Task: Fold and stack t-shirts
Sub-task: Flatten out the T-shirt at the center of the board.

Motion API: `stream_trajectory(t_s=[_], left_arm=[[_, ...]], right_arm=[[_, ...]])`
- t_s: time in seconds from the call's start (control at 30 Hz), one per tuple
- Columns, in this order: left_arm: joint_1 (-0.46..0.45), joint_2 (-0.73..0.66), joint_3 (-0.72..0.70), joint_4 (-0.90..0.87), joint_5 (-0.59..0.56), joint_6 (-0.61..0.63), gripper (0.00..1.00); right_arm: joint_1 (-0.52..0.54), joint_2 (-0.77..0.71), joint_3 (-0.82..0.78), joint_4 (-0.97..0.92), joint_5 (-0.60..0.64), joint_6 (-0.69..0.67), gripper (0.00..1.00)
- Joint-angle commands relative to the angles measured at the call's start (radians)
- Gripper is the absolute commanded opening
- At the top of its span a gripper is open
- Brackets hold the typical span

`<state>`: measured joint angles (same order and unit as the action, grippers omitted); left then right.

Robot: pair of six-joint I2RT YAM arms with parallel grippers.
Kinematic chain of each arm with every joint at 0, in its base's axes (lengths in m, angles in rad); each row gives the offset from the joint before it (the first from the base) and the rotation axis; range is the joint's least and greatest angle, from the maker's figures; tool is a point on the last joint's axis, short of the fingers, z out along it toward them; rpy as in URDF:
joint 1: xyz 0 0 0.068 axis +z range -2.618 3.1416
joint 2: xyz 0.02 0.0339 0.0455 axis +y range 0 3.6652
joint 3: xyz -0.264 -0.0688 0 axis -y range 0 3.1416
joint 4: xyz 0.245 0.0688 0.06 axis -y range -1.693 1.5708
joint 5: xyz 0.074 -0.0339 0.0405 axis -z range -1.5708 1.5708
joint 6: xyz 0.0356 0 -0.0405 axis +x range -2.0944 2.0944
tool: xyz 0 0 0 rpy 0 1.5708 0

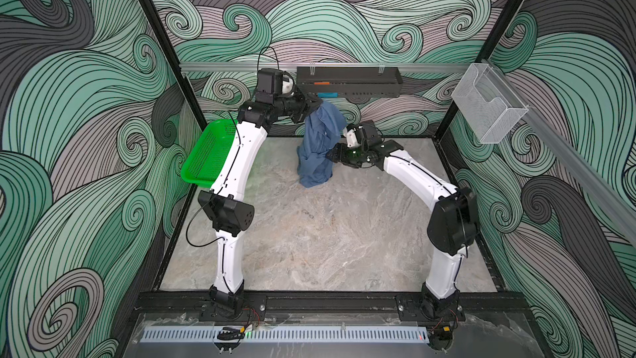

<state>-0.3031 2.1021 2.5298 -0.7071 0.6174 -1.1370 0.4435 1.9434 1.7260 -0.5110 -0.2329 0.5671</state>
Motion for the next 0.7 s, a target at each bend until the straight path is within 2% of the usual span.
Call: stream_trajectory(t_s=[0.0,0.1,0.2,0.37,0.47,0.57,0.67], left_arm=[[0.016,0.005,0.024,0.093,0.042,-0.059,0.00],[0.022,0.015,0.044,0.105,0.057,-0.087,0.00],[0.024,0.019,0.052,0.090,0.073,-0.079,0.00],[0.035,0.009,0.018,0.096,0.081,-0.068,0.00],[0.041,0.015,0.006,0.125,0.085,-0.083,0.00],[0.044,0.029,0.007,0.145,0.094,-0.098,0.00],[0.045,0.036,0.006,0.150,0.098,-0.099,0.00]], right_arm=[[-0.022,0.073,0.036,-0.005,0.038,-0.028,0.72],[-0.041,0.109,0.038,0.010,0.031,-0.027,0.71],[-0.048,0.120,0.049,0.022,0.019,-0.015,0.64],[-0.050,0.028,0.022,0.018,-0.016,0.057,0.63],[-0.050,-0.069,-0.069,0.060,-0.065,0.159,0.63],[-0.047,-0.148,-0.224,0.258,-0.164,0.332,0.63],[-0.045,-0.166,-0.309,0.406,-0.191,0.466,0.63]])
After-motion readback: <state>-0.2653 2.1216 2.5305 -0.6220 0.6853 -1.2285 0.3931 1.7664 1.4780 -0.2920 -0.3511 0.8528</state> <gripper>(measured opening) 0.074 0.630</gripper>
